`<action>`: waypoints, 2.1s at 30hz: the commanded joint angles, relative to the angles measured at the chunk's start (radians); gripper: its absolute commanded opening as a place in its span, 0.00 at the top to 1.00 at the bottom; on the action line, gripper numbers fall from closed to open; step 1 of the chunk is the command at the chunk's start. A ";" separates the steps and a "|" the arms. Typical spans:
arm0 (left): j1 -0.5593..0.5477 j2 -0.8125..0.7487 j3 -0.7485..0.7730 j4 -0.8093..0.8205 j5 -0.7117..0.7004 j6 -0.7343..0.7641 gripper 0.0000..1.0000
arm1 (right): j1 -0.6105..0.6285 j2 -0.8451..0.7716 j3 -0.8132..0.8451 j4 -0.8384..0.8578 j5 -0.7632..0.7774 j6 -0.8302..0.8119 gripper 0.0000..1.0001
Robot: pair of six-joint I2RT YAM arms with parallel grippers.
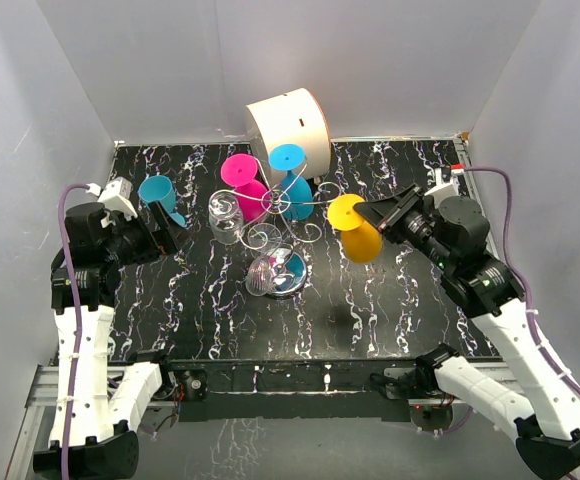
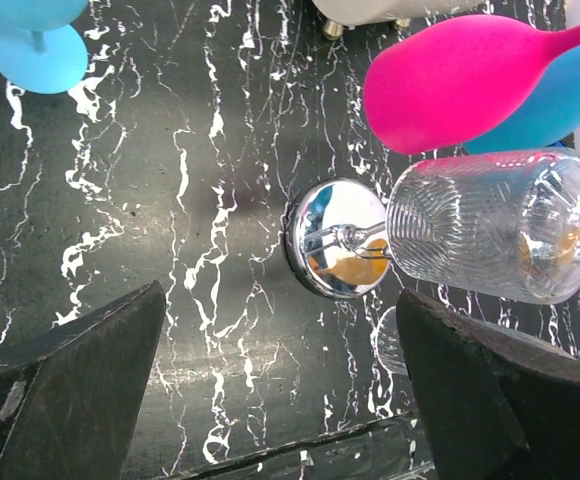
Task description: Take the wine glass off the wine glass rack
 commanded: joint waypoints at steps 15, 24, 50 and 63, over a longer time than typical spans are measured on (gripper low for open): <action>0.006 0.051 0.236 0.144 -0.025 -0.216 0.01 | 0.001 -0.284 -0.285 0.537 -0.184 -1.744 1.00; 0.006 0.159 0.425 0.402 0.248 -0.440 0.01 | 0.001 -0.086 -0.089 0.304 -0.653 -2.666 1.00; -0.233 0.391 0.713 0.387 0.226 -0.622 0.14 | 0.017 -0.026 0.055 -0.137 -0.202 -3.242 1.00; -0.718 0.822 1.241 0.049 -0.162 -0.337 0.21 | 0.023 -0.017 0.035 -0.181 -0.148 -3.248 1.00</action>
